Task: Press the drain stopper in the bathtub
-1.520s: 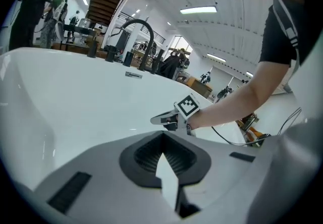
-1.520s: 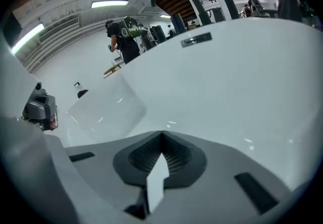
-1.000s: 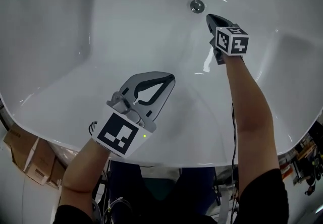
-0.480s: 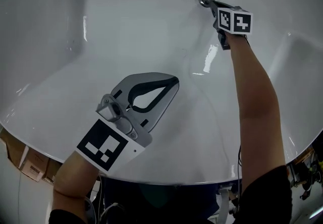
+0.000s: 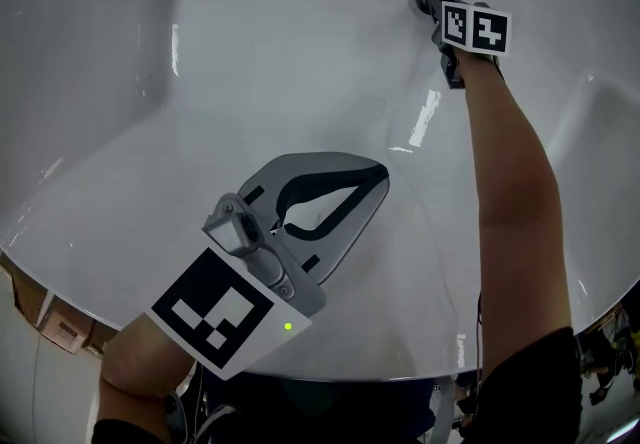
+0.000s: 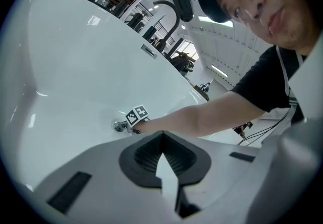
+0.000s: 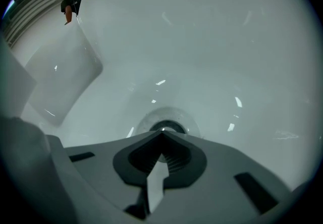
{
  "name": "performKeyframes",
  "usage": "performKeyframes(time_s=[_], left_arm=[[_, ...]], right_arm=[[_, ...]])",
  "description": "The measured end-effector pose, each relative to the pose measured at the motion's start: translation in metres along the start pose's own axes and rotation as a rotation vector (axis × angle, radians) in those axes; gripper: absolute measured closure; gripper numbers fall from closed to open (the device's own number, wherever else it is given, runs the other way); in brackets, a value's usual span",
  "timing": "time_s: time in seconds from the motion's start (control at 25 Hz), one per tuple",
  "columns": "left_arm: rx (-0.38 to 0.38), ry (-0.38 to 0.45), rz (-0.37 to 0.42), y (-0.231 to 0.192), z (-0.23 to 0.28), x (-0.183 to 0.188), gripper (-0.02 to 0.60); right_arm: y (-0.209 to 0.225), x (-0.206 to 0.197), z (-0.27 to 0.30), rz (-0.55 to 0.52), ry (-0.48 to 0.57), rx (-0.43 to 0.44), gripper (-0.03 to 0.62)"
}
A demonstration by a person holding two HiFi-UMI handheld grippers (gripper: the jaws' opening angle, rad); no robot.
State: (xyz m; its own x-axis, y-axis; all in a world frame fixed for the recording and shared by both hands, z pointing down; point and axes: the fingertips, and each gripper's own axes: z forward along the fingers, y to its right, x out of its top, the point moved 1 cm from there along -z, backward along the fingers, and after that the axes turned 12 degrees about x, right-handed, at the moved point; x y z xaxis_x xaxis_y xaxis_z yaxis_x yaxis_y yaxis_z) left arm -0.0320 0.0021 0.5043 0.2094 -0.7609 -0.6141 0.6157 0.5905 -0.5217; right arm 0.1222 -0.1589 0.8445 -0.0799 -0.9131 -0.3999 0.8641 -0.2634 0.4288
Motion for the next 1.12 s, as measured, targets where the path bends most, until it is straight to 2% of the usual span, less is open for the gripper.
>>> performKeyframes(time_s=[0.2, 0.36, 0.56, 0.68, 0.84, 1.0, 1.12], left_arm=[[-0.008, -0.013, 0.001, -0.001, 0.001, -0.004, 0.577], [-0.012, -0.015, -0.042, -0.001, 0.001, -0.002, 0.577], [0.016, -0.022, -0.058, -0.009, 0.001, 0.003, 0.577], [0.014, -0.011, -0.090, -0.007, -0.007, 0.013, 0.578], [0.004, -0.019, -0.081, -0.001, -0.015, 0.027, 0.578], [-0.007, -0.047, -0.106, -0.011, -0.004, 0.013, 0.577], [-0.002, -0.052, -0.087, -0.014, -0.001, 0.005, 0.577]], right_arm=[[0.007, -0.009, 0.005, 0.005, -0.031, -0.027, 0.583], [0.006, -0.008, 0.004, 0.011, -0.034, -0.021, 0.582], [0.008, -0.004, 0.005, 0.046, -0.048, -0.020, 0.582], [0.003, 0.006, -0.001, 0.047, -0.047, -0.027, 0.582], [-0.002, 0.023, -0.007, 0.040, -0.031, -0.030, 0.582], [0.005, 0.003, 0.008, 0.043, -0.057, -0.013, 0.582], [0.008, 0.000, 0.012, 0.073, -0.018, -0.020, 0.582]])
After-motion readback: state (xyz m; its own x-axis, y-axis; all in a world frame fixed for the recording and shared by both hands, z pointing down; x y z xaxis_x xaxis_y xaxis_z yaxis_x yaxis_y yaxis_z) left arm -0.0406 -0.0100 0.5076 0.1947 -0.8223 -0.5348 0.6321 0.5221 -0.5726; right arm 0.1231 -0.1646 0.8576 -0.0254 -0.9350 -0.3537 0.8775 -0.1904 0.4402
